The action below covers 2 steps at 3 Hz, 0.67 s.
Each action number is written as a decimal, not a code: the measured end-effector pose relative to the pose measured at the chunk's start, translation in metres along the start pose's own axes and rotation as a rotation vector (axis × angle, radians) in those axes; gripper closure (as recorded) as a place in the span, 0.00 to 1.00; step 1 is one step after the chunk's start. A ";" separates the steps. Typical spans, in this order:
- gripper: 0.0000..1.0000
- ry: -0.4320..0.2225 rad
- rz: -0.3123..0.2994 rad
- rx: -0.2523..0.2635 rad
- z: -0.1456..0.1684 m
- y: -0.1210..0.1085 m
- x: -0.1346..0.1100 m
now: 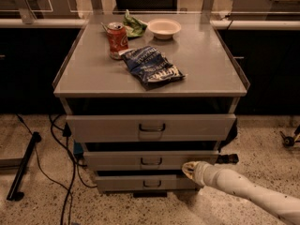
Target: Close middle drawer
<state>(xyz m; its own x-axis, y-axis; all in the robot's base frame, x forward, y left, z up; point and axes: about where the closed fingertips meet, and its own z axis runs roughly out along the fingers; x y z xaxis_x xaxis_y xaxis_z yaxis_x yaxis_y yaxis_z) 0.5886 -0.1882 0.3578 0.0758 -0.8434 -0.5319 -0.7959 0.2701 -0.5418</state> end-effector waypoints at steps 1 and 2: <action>1.00 -0.053 0.048 -0.127 -0.033 0.022 -0.012; 1.00 -0.057 0.145 -0.291 -0.057 0.053 -0.009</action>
Offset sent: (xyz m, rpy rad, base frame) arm -0.1715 -0.0038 0.0130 0.1776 0.6649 0.2336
